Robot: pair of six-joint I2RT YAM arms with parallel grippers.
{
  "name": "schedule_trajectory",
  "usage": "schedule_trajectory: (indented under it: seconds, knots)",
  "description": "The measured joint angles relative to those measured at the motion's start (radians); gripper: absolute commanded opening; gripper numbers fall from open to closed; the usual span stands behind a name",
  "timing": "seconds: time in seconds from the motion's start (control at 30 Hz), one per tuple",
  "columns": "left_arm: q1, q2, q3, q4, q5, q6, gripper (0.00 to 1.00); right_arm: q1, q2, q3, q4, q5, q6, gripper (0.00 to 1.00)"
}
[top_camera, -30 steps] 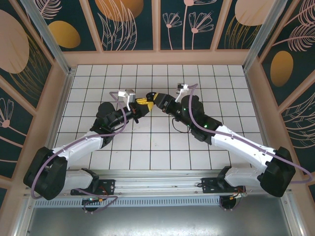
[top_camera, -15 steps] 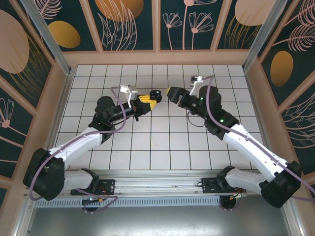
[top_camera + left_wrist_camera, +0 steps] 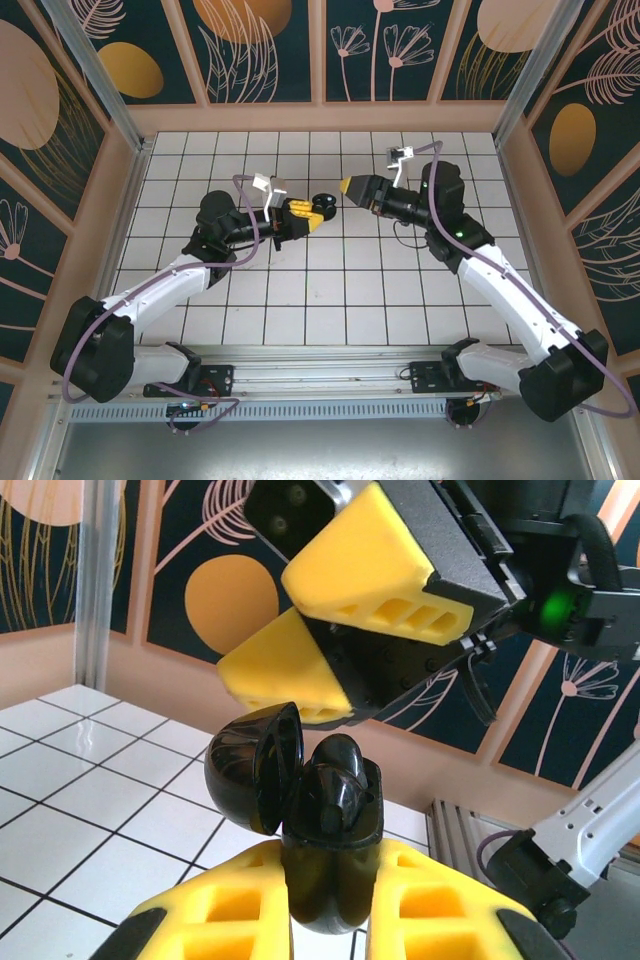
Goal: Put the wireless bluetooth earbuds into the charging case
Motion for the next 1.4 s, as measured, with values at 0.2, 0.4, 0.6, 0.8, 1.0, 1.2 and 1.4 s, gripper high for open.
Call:
schedule_trajectory:
  seconds: [0.2,0.4,0.6,0.8,1.0,1.2,1.4]
  knots:
    - [0.0,0.02,0.024,-0.011,0.027,-0.003,0.03,0.01,0.106,0.016,0.051,-0.121,0.018,0.56]
    - [0.001,0.035,0.034,-0.043,0.026,-0.004,0.03,0.034,0.163,0.092,0.061,-0.206,-0.012,0.55]
    - [0.001,0.051,0.035,-0.067,0.022,-0.014,0.02,0.082,0.165,0.208,0.025,-0.284,-0.102,0.52]
    - [0.014,0.074,0.037,-0.082,0.004,-0.045,0.04,0.117,0.142,0.237,-0.103,-0.285,-0.216,0.52]
    - [0.05,0.143,0.055,-0.163,-0.058,-0.037,0.05,0.039,0.061,0.177,-0.195,-0.097,-0.251,0.54]
    - [0.08,0.288,0.056,-0.252,-0.169,-0.034,0.06,-0.028,0.041,0.076,-0.257,0.153,-0.27,0.55]
    - [0.078,0.455,0.089,-0.325,-0.264,-0.047,0.07,-0.074,0.042,-0.042,-0.279,0.328,-0.267,0.59]
